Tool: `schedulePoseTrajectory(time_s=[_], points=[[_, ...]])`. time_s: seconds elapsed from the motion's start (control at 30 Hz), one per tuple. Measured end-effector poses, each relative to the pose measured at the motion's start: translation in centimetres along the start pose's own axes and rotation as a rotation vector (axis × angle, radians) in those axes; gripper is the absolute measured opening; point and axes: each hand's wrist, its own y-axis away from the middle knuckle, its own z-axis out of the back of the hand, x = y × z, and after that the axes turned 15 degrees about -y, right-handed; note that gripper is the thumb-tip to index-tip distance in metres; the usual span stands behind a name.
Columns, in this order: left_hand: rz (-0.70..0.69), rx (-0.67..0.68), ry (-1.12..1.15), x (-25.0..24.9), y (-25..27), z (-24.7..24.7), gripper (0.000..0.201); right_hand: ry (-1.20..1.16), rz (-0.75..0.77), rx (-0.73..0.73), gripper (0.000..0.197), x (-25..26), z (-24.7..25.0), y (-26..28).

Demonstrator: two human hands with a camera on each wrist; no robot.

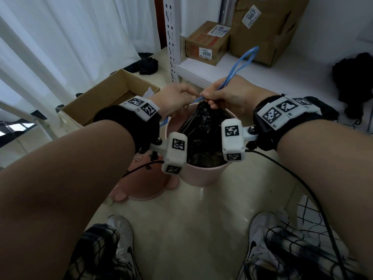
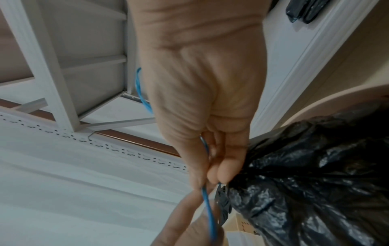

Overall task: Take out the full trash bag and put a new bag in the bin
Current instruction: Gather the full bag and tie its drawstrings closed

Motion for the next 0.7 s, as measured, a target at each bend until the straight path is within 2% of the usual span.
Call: schedulePoseTrajectory(time_s=[0.1,0.33,0.43,0.6,0.7], points=[[-0.129,-0.007,-0.025,-0.3,0.2,-0.4,0.025,0.119,0.049,0.010,0.013,0.4,-0.1,0.3],[-0.131,-0.131,-0.101,-0.7,-1.2,-1.5,0.008,0.254,0.114,0.053,0.007,1.2,0.5,0.2],[-0.113,-0.139,-0.095,-0.8,-1.9,-1.4,0.021,0.384,0.178,-0.034,0.014,0.9,0.7,0.0],[-0.149,-0.119,-0.034,-0.6,-1.9,-1.5,0.019,0.472,0.273,-0.252,0.004,-0.6,0.0,-1.0],[-0.151,-0.107,0.122,-0.3,-1.8,-1.6,0.008,0.408,0.336,-0.284,0.022,-1.3,-0.3,-1.4]])
